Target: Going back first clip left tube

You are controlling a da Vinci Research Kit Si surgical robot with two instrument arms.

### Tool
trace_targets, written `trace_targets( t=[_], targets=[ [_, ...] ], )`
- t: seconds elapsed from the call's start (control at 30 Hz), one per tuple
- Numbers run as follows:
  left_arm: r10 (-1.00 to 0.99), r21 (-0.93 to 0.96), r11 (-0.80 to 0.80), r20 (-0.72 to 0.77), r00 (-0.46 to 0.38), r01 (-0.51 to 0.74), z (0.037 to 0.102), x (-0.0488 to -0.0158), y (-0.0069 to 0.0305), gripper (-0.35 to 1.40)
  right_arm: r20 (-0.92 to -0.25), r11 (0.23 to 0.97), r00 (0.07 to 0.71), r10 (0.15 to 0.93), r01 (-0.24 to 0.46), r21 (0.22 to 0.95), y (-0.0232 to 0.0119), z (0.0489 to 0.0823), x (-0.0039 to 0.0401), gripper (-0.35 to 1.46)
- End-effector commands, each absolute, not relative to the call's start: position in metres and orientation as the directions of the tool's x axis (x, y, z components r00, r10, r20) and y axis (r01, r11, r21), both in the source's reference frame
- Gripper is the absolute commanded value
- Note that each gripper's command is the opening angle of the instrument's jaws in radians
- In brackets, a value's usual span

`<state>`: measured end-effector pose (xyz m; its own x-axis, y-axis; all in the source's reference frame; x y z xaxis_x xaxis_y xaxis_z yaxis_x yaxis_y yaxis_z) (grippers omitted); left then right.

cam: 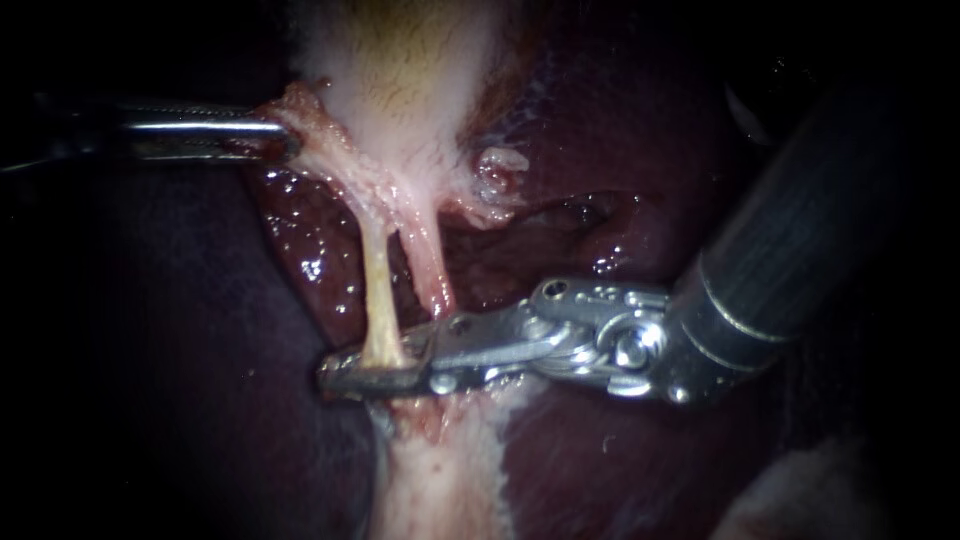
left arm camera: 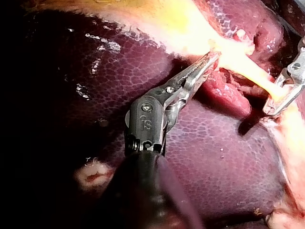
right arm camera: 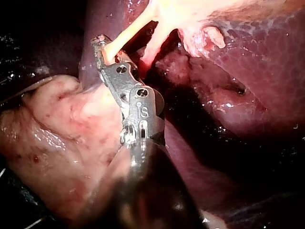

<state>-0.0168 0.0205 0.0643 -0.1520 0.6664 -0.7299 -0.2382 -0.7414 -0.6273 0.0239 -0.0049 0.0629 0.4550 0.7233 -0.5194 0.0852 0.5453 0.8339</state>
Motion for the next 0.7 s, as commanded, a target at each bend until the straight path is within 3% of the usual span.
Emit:
trace_targets(
  t=[0.03, 0.47, 0.63, 0.7],
  targets=[
    [0.666, -0.627, -0.742, -0.730, -0.152, -0.239, 0.0643, -0.0168, 0.0205, -0.35, -0.520, 0.546, 0.455, 0.723, 0.085, 0.833, -0.0050, 0.0629, 0.0239, -0.35],
    [0.666, -0.627, -0.742, -0.730, -0.152, -0.239, 0.0642, -0.0168, 0.0205, -0.35, -0.493, 0.518, 0.447, 0.747, 0.076, 0.852, -0.0050, 0.0629, 0.0239, -0.35],
    [0.666, -0.627, -0.742, -0.730, -0.152, -0.239, 0.0642, -0.0168, 0.0205, -0.35, -0.502, 0.513, 0.415, 0.759, 0.094, 0.853, -0.0054, 0.0634, 0.0243, 0.25],
    [0.666, -0.627, -0.742, -0.730, -0.152, -0.239, 0.0642, -0.0168, 0.0205, -0.35, -0.505, 0.515, 0.406, 0.762, 0.094, 0.852, -0.0055, 0.0638, 0.0246, 0.38]
  ],
)
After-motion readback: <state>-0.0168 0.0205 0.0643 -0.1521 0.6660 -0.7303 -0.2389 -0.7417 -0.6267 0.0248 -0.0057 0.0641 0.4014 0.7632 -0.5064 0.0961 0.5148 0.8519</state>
